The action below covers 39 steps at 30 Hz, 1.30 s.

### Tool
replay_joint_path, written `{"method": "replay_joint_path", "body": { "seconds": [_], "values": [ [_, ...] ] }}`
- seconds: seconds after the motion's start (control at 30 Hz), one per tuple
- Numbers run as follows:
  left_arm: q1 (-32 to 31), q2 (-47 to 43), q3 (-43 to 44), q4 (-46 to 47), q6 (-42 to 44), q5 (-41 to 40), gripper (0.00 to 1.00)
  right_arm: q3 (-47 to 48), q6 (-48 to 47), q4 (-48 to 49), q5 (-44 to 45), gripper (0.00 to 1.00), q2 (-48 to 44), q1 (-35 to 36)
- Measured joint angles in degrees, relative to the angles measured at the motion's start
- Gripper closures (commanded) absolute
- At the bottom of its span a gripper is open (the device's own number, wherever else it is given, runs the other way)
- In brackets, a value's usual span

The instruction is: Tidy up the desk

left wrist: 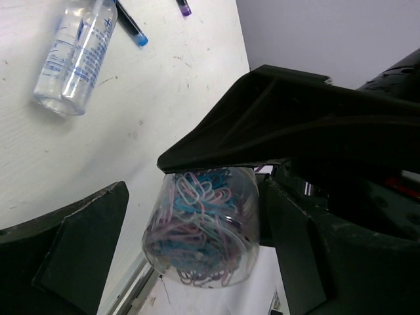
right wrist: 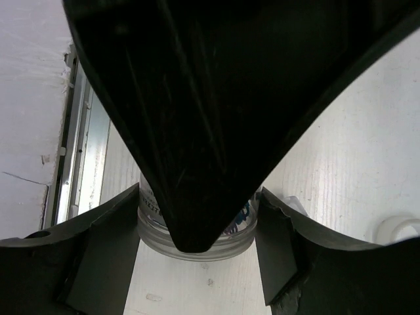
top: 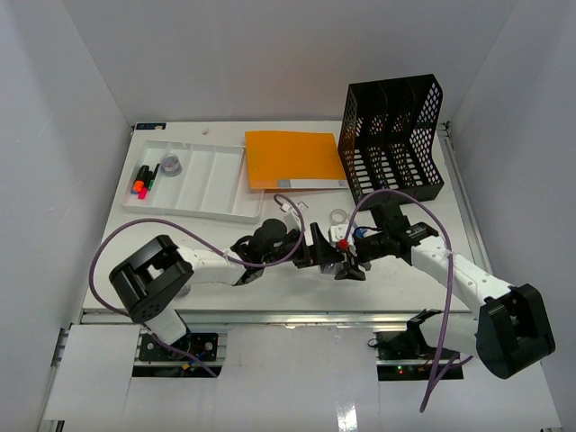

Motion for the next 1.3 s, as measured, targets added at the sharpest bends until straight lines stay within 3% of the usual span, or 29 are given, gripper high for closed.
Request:
{"method": "replay_joint_path", "body": {
  "seconds": [0.23, 0.27, 0.4, 0.5, 0.77, 0.9, 1.03, 1.17, 1.3],
  "values": [
    [-1.0, 2.0, 2.2, 1.1, -0.6, 0.0, 0.34, -0.1, 0.8, 0.2, -0.2, 0.57, -1.6, -1.8],
    [-1.0, 1.9, 2.4, 0.8, -0.6, -0.1, 0.40, -0.1, 0.8, 0.2, -0.3, 0.50, -1.7, -2.0],
    [-1.1, 1.1, 3.2, -0.9, -0.1, -0.8, 0.50, -0.1, 0.9, 0.3, -0.7, 0.03, -2.5, -2.4],
    [-1.2, 0.7, 3.5, -4.0, 0.9, -1.8, 0.54, -0.1, 1.1, 0.9, -0.9, 0.10, -3.9, -2.8],
    [1.5, -5.5, 3.4, -19.3, 5.5, -5.5, 0.63, -0.1, 2.6, 2.0, -0.7, 0.10, -6.6, -5.8],
    [13.1, -15.2, 3.0, -30.2, 10.2, -7.4, 0.63, -0.1, 3.4, 2.2, -0.6, 0.10, -8.4, -8.2],
    [30.2, -20.2, 6.4, -42.0, 18.6, -10.4, 0.63, -0.4, 3.9, 2.7, -0.6, 0.10, -10.4, -9.3],
    [47.5, -16.0, 14.6, -48.9, 26.5, -14.5, 0.63, -1.0, 4.2, 3.2, -0.7, 0.10, -11.1, -9.7],
    [57.9, -8.2, 21.7, -51.8, 31.0, -17.1, 0.64, -1.6, 4.4, 3.3, -0.7, 0.10, -11.2, -10.1]
  ]
}}
